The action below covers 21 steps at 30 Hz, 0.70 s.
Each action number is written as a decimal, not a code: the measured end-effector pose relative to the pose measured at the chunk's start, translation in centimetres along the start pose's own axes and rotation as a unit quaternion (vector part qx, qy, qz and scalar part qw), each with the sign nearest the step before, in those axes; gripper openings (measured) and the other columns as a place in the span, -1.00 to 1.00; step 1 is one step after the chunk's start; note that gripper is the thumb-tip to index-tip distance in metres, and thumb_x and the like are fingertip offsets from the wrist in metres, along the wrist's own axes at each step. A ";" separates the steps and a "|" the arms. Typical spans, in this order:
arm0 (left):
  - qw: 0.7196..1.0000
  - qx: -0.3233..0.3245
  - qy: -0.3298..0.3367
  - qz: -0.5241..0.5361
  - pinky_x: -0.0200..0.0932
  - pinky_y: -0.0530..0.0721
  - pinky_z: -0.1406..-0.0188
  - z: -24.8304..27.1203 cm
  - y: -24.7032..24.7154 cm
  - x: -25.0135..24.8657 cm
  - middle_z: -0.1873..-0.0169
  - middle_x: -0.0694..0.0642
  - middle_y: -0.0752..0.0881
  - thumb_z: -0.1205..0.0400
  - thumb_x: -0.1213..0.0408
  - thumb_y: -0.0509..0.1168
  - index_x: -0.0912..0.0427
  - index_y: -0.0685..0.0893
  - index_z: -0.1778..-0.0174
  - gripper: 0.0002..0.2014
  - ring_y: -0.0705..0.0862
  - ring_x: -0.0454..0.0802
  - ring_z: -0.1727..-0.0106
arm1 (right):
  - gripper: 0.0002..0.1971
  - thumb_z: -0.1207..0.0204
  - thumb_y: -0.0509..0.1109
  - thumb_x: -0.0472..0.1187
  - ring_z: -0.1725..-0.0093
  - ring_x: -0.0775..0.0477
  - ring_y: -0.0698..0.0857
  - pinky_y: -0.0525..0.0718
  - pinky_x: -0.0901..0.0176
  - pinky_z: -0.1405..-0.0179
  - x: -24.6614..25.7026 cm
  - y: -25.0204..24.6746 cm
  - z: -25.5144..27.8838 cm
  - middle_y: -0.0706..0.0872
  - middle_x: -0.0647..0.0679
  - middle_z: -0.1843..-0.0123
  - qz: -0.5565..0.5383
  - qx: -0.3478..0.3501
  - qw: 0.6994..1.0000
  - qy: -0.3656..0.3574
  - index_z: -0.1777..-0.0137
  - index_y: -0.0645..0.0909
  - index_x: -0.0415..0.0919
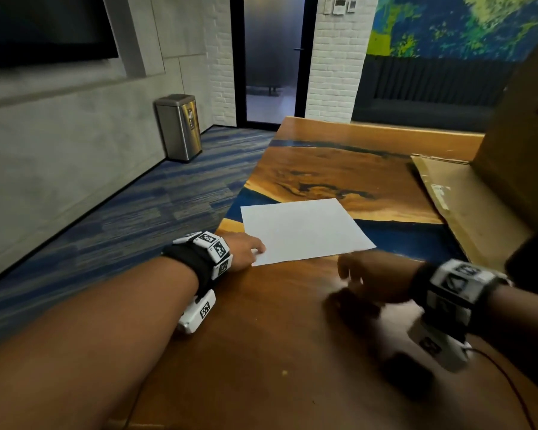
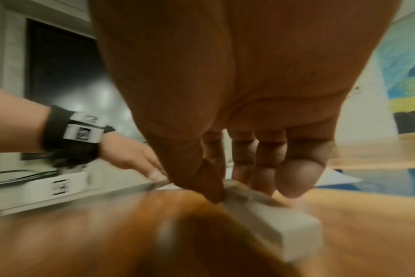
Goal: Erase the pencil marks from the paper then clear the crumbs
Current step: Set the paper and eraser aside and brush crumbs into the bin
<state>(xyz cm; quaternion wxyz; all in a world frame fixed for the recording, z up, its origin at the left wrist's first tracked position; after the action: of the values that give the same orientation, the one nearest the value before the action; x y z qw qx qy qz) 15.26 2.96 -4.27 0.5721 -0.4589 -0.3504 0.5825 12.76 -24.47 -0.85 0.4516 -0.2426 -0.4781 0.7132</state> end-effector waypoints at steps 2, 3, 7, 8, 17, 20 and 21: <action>1.000 0.001 -0.012 0.015 0.04 0.26 -0.69 -0.3 0.0 0.5 -0.75 0.10 0.29 -0.83 0.06 0.15 -0.05 0.34 -0.74 -0.49 0.28 0.15 -0.73 | -0.83 -0.64 0.33 -0.17 0.01 -0.03 0.63 0.62 0.16 0.15 -0.9 -1.9 -3.5 0.65 -0.01 -0.14 0.008 -0.069 0.998 0.010 -0.19 0.50 0.00; 1.000 -0.002 -0.021 0.021 0.07 0.26 -0.69 -0.4 0.0 0.8 -0.75 0.13 0.27 -0.82 -0.02 0.15 -0.01 0.29 -0.76 -0.44 0.27 0.17 -0.73 | -0.83 -0.64 0.32 -0.17 -0.01 -0.08 0.64 0.65 0.09 0.11 -1.3 -2.4 -5.1 0.67 -0.06 -0.15 0.010 -0.094 0.995 0.017 -0.19 0.51 -0.03; 0.998 -0.009 -0.055 0.008 0.13 0.40 -0.60 1.1 0.4 2.2 -0.72 0.20 0.32 -0.74 -0.27 0.15 0.14 0.25 -0.75 -0.24 0.38 0.20 -0.67 | -0.79 -0.65 0.28 -0.19 -0.06 -0.14 0.62 0.63 0.04 0.04 -2.6 -3.0 -8.8 0.63 -0.12 -0.21 0.006 -0.136 0.989 0.056 -0.26 0.52 -0.08; 0.998 -0.003 -0.061 -0.008 0.12 0.35 -0.64 1.9 0.5 2.3 -0.75 0.20 0.26 -0.74 -0.30 0.12 0.18 0.23 -0.76 -0.21 0.32 0.19 -0.70 | -0.75 -0.65 0.28 -0.20 -0.09 -0.14 0.62 0.64 0.03 0.00 -2.6 -2.8 -9.1 0.61 -0.12 -0.24 0.008 -0.131 0.990 0.058 -0.30 0.52 -0.07; 0.992 0.118 -0.034 -0.038 0.43 -0.04 -0.73 9.9 3.4 0.4 -0.78 0.01 -0.33 -0.44 -0.66 0.08 -0.14 -0.22 -0.81 0.14 -0.23 0.17 -0.80 | -0.35 -0.63 0.05 0.39 -0.64 -0.17 0.29 0.40 -0.31 -0.56 3.8 1.7 -1.3 0.24 0.01 -0.71 0.064 -0.021 0.996 -0.051 -0.67 0.23 0.18; 0.984 0.164 0.055 -0.049 0.29 -0.04 -0.72 13.4 4.1 -2.6 -0.80 -0.06 -0.29 -0.50 -0.60 0.13 -0.18 -0.12 -0.82 0.06 -0.23 0.08 -0.81 | -0.08 -0.48 -0.15 0.58 -0.76 -0.20 -0.22 0.02 -0.50 -0.65 5.6 5.5 1.9 -0.29 0.09 -0.79 0.084 0.061 0.994 -0.046 -0.75 -0.25 0.15; 0.979 0.175 0.096 -0.038 0.18 0.01 -0.72 14.4 4.0 -3.4 -0.82 -0.05 -0.15 -0.57 -0.53 0.13 -0.15 0.05 -0.82 -0.05 -0.11 0.05 -0.81 | -0.08 -0.51 -0.15 0.56 -0.76 -0.17 -0.28 -0.05 -0.47 -0.67 6.5 6.3 3.3 -0.33 0.10 -0.78 0.074 0.079 0.991 -0.080 -0.75 -0.29 0.13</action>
<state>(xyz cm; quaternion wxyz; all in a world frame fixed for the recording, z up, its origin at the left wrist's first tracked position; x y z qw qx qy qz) 0.12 0.87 -2.77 0.6960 -0.3921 -0.2036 0.5660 4.52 -21.15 -4.56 0.3759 -0.1828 -0.4353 0.7974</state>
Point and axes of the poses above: each hand's wrist, its own z-axis away from the middle knuckle, its own y-axis out of the palm, x = y × z, the point moved 3 cm from there along -z, towards the middle knuckle
